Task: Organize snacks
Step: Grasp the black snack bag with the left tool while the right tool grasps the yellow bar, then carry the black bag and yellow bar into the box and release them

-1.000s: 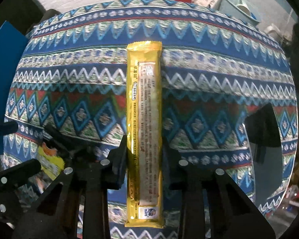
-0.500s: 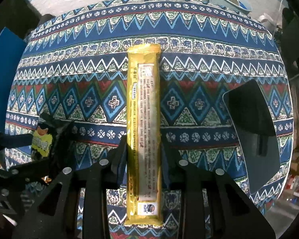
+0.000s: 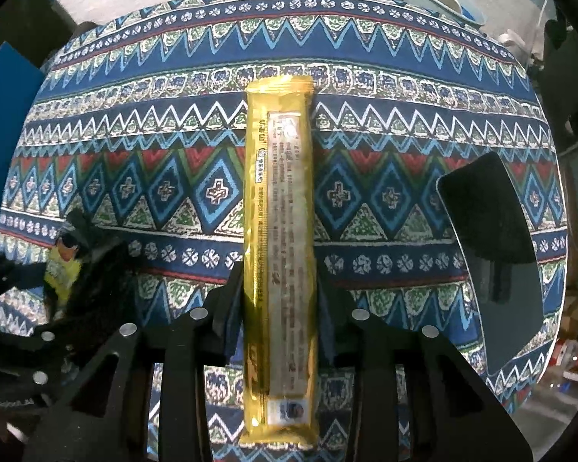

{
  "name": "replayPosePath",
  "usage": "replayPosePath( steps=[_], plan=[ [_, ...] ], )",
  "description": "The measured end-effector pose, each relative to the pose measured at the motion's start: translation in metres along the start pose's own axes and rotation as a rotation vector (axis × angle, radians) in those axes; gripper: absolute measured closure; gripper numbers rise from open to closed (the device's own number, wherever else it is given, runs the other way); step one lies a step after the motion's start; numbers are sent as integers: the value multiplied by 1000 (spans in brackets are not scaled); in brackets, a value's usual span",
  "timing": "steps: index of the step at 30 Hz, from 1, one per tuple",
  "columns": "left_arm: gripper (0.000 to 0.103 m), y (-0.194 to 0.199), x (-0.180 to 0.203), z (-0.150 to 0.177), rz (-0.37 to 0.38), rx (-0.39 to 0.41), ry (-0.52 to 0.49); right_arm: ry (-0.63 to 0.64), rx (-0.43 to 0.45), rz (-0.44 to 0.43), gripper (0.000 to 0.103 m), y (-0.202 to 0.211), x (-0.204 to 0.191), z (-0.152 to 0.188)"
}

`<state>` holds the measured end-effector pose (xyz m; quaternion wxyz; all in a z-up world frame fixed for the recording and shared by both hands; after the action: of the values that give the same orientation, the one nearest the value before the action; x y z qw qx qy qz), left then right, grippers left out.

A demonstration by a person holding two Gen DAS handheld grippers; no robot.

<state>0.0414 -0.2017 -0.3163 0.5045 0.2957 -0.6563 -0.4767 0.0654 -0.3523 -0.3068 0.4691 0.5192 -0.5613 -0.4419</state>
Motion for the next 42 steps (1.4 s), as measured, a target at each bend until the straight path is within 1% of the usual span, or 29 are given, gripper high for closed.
replayPosePath(
  steps=[6,11,12,14,17,20,32,42],
  plan=[
    [45,22,-5,-6,-48,61,-50,20,33,7,72,13,-5,-4],
    [45,44,-13,-13,-87,115,-76,13,69,1,72,36,-11,-11],
    [45,50,-15,-14,-95,128,-80,32,60,36,72,39,-7,-11],
    [45,58,-20,-13,-110,145,-87,31,77,30,72,51,-9,-13],
    [45,73,-28,-14,-126,166,-89,31,95,26,72,65,-9,-19],
    [45,92,-40,-8,-140,189,-96,29,116,22,72,76,-13,-23],
    [45,135,-53,-13,-182,278,-93,37,217,1,72,105,-42,-47],
    [45,172,-65,-11,-219,346,-102,60,278,-30,72,129,-67,-62]
  ],
)
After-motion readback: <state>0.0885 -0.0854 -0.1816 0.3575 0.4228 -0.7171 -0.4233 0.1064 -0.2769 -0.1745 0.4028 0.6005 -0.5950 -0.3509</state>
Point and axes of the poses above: each gripper's, at about its wrist camera, not at the fingertips, and y roughly against the way its jaws point, x to its right, z to its underside, the point moved 10 cm from there along -y, roughly the way its jaws point, and after that the axes turned 10 degrees about z, right-handed, at the moved point
